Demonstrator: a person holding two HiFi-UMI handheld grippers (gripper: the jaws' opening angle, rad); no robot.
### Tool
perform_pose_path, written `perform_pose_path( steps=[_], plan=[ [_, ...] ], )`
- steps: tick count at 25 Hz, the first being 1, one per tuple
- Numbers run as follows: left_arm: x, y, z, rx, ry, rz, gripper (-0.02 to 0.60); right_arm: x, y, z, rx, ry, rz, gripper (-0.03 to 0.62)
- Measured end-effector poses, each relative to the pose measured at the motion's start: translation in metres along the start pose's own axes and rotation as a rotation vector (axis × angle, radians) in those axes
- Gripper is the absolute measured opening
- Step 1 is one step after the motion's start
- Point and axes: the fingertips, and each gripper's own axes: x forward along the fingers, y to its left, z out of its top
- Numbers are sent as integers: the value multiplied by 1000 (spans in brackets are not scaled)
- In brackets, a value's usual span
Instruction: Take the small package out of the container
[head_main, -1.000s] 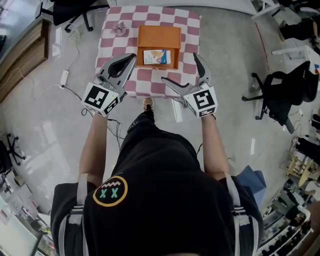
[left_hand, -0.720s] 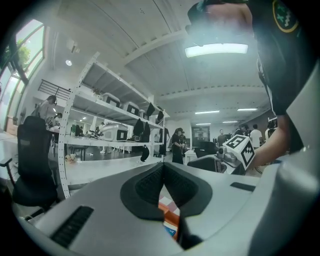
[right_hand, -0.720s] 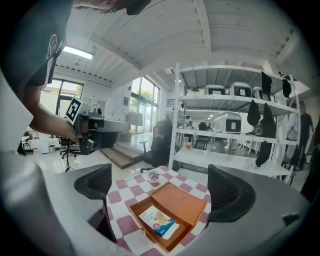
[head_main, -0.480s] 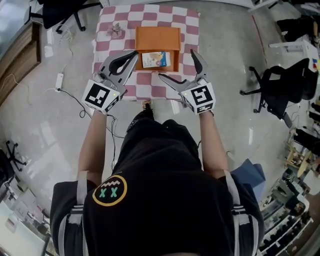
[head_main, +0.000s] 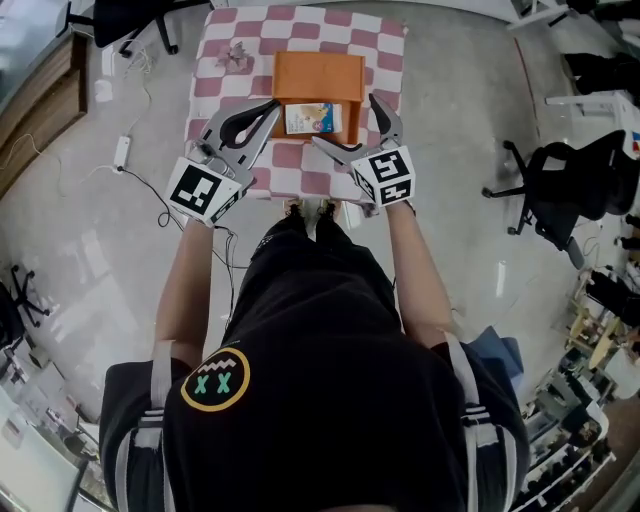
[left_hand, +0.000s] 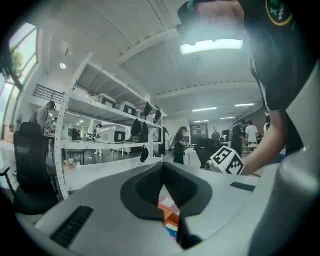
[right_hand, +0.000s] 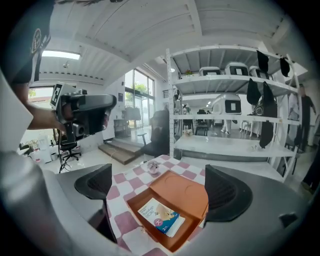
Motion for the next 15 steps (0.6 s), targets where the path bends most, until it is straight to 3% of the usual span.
perform_pose_path(
  steps=[15],
  plan=[
    [23, -16, 5, 12, 41, 36, 17, 73, -38, -114, 272, 240, 63, 586]
  ],
)
